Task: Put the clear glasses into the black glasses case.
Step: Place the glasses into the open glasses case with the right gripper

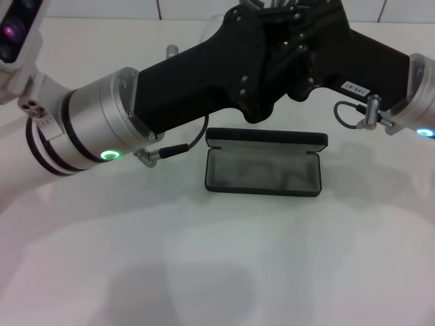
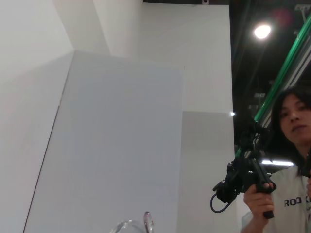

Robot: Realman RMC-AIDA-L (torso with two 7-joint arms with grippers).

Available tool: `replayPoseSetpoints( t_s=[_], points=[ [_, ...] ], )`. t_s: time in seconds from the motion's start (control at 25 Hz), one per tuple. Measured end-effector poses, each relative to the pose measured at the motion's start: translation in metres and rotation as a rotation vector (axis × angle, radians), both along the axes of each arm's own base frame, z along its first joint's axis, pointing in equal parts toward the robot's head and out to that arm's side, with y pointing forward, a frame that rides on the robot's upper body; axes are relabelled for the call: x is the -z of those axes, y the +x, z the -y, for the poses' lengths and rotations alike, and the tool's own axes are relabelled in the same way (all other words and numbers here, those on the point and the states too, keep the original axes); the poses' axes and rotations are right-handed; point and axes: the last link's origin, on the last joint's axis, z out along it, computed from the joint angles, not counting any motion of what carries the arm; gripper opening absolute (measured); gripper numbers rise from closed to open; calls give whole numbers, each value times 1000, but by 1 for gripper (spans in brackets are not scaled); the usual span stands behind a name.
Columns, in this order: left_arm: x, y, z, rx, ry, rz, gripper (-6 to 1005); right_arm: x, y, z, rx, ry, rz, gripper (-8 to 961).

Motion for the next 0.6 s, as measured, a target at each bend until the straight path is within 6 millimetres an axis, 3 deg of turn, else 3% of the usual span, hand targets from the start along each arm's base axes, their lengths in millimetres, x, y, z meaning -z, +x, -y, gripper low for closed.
replayPoseSetpoints(
  t_s=[0.4,0.6],
  points=[
    [-2,-5,2,-15,-2,4,68,-6,5,1,24,27,-20,116],
    [-12,-17,4,-43,23,25,68,-14,10,3,31,46,-32,117]
  ],
)
